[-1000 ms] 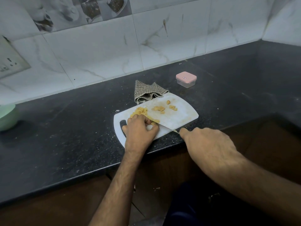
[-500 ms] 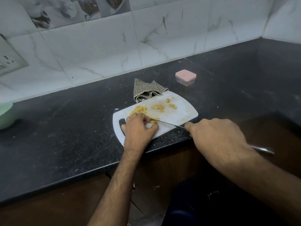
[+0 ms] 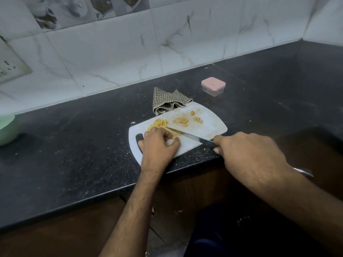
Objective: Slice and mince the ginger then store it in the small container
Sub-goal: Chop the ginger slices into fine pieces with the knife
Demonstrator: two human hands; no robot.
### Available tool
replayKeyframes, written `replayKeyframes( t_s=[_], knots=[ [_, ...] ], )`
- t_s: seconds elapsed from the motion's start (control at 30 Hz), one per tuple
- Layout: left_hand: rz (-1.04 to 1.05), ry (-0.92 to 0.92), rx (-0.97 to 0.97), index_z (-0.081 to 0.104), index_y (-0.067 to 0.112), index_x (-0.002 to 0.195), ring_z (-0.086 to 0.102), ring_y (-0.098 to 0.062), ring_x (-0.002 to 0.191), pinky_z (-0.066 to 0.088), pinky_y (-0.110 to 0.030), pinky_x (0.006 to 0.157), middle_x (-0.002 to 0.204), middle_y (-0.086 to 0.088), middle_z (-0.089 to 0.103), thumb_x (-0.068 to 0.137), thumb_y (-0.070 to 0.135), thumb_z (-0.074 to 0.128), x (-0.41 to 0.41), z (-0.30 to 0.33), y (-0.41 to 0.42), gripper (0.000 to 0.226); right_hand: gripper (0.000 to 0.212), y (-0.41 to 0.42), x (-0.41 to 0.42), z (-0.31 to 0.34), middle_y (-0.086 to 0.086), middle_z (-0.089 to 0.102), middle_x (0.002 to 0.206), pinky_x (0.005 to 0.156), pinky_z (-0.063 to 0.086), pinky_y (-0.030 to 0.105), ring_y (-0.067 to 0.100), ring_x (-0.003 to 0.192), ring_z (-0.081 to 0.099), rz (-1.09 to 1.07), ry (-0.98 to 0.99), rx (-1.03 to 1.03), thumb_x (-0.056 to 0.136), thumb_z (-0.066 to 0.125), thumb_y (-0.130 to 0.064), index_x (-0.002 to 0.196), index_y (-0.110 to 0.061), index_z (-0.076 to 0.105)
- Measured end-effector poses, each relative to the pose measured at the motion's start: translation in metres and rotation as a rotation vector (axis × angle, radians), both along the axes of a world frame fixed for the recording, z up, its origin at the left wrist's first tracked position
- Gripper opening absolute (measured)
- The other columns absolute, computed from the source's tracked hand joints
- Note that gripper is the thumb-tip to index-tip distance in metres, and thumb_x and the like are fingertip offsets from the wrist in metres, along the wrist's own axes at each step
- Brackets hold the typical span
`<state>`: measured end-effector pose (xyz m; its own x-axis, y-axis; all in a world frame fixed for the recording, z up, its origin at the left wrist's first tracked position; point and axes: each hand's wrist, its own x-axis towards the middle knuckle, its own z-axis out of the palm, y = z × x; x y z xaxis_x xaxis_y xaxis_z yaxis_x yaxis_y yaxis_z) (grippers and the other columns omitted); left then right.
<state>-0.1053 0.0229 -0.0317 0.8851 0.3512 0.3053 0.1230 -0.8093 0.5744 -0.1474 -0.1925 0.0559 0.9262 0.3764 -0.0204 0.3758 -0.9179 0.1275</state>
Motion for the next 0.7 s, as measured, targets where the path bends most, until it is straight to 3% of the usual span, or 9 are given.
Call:
replayKeyframes(
  t_s=[0.47, 0.7],
  knots=[
    [-0.034, 0.025, -0.028, 0.059, 0.035, 0.077, 0.052, -0.012, 0.1, 0.025, -0.037, 0.085, 0.092, 0.016, 0.059, 0.09, 0.036, 0.072, -0.001, 0.0, 0.003, 0.019, 0.022, 0.007, -0.005, 0.007, -0.003, 0.037, 0.074, 0.069, 0.036, 0.035, 0.023, 0.076, 0.043, -0.001, 0.192, 0.006, 0.109, 0.029, -0.03, 0.121, -0.026, 0.047],
    [-0.05, 0.034, 0.002, 0.059, 0.032, 0.08, 0.047, -0.01, 0.098, 0.022, -0.036, 0.085, 0.09, 0.017, 0.056, 0.093, 0.038, 0.068, 0.0, 0.0, 0.003, 0.017, 0.03, 0.022, -0.007, 0.008, -0.001, 0.033, 0.074, 0.072, 0.044, 0.04, 0.025, 0.079, 0.042, -0.033, 0.255, 0.033, 0.1, 0.038, -0.008, 0.127, -0.021, 0.044]
  ],
)
